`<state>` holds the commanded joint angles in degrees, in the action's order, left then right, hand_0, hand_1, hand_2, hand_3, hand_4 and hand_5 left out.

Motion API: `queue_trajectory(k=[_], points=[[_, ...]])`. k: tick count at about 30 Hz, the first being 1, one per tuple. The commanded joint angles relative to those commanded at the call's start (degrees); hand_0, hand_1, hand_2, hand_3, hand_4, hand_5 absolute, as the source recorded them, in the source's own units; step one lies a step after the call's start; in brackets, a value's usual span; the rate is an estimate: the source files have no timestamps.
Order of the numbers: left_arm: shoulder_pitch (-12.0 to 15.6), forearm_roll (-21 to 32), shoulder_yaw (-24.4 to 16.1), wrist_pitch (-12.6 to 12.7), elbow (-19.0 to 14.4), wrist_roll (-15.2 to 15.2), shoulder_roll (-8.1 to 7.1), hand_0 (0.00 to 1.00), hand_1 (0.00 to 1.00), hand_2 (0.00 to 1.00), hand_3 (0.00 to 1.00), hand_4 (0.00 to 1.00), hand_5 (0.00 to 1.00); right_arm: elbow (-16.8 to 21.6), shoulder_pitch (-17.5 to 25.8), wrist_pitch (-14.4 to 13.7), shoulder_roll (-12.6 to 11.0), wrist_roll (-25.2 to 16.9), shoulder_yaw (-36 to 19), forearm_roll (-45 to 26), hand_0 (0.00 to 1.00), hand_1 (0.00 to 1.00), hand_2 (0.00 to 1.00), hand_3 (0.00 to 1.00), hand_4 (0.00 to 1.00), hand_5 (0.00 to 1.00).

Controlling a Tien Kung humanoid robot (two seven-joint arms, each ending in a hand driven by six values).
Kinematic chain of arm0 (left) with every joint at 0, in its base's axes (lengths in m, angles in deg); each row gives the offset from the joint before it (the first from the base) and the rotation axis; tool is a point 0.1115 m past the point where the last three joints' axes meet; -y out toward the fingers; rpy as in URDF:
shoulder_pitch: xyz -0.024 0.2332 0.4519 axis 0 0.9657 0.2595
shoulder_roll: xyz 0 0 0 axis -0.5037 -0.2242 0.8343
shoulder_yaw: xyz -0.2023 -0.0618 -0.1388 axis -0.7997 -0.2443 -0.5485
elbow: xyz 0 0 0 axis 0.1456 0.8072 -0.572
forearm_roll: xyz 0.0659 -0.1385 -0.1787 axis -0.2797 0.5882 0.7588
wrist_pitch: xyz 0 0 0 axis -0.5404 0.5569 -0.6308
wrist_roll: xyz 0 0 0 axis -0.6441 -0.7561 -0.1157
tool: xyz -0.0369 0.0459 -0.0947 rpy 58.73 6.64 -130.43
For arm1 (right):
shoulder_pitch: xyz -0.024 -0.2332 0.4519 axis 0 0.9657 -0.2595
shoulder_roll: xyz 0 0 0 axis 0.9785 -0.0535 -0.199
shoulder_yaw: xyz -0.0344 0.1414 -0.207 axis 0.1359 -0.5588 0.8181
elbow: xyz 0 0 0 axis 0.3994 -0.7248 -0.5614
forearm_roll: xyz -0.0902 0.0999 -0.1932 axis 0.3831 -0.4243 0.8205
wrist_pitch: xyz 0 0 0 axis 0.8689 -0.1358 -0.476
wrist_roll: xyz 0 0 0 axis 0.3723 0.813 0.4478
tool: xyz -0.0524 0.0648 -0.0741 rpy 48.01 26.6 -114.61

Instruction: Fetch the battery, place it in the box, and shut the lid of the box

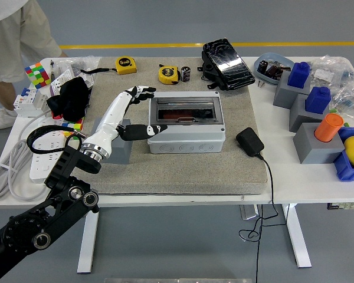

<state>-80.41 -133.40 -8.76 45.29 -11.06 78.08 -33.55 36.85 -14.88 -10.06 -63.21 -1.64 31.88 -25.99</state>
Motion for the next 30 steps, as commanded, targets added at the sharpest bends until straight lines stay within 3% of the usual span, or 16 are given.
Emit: queue_trajectory(k=[11,17,30], points=[[3.30,2.32,-8.75,0.01,-0.31,-1.83,-1.43,0.730,0.749,0.716,0.722,0.967,0.134,-0.06,-0.42,-0.02,-0.01,0.02,-0.44,0.00,0.701,0.726,0.719,0.701,0.998,0.704],[4.87,2.20,-11.68,-0.48,-0.13,-1.40,-2.78,0.730,0.746,0.717,0.715,0.964,0.136,-0.06,-0.53,-0.04,0.01,-0.01,-0.79,0.08,0.699,0.726,0.719,0.701,0.998,0.704],[6.86,2.30,-16.83,-1.09,-0.86,-1.80,-2.79,0.723,0.744,0.701,0.712,0.955,0.147,0.01,-0.92,-0.04,0.01,-0.02,-0.96,0.18,0.700,0.726,0.719,0.701,0.998,0.705]])
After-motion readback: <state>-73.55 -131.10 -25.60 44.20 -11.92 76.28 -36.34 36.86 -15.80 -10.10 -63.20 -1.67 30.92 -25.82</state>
